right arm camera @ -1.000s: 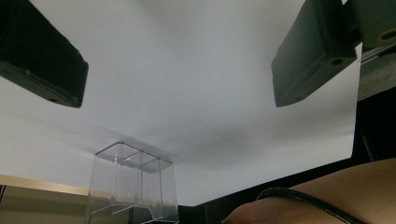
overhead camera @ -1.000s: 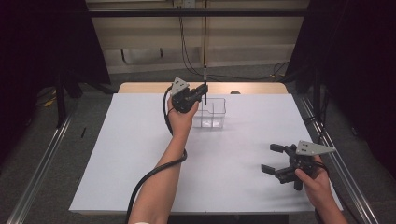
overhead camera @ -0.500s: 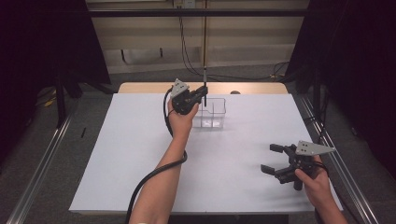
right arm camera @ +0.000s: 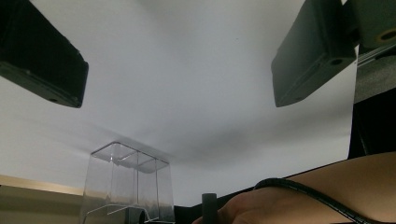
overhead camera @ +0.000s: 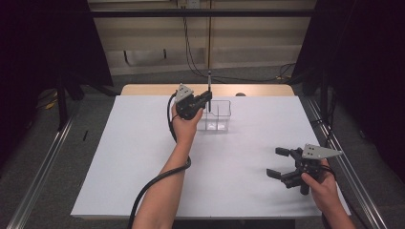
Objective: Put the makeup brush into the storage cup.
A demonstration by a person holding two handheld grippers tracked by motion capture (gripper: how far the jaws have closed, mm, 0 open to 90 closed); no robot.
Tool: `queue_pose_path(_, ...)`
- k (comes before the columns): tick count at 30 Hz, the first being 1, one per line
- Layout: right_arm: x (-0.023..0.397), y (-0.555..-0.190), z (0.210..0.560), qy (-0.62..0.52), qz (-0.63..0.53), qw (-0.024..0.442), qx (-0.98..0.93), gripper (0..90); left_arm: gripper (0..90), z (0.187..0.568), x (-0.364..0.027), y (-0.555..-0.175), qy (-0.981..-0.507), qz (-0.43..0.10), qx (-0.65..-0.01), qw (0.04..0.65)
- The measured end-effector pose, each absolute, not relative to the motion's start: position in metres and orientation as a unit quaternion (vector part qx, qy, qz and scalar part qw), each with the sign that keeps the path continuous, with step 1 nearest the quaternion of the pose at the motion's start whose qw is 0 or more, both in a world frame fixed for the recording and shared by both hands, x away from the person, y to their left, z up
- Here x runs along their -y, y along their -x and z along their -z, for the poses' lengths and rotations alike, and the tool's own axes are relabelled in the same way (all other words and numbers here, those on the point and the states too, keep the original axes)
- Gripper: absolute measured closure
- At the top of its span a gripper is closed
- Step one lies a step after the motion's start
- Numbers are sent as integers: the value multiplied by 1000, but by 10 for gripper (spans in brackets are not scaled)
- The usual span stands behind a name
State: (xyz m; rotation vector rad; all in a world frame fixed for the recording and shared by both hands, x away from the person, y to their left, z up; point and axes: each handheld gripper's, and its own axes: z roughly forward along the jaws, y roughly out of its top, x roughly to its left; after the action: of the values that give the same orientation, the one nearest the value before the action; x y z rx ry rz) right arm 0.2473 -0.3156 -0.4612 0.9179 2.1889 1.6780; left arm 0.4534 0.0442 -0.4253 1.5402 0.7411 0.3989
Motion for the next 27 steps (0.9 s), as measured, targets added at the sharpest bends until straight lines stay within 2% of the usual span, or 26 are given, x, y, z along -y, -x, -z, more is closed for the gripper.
queue_pose_path(27,314,-247,462,-312,-573,115,-749,38,829,438,-44,-447,-682,-167,-326,633)
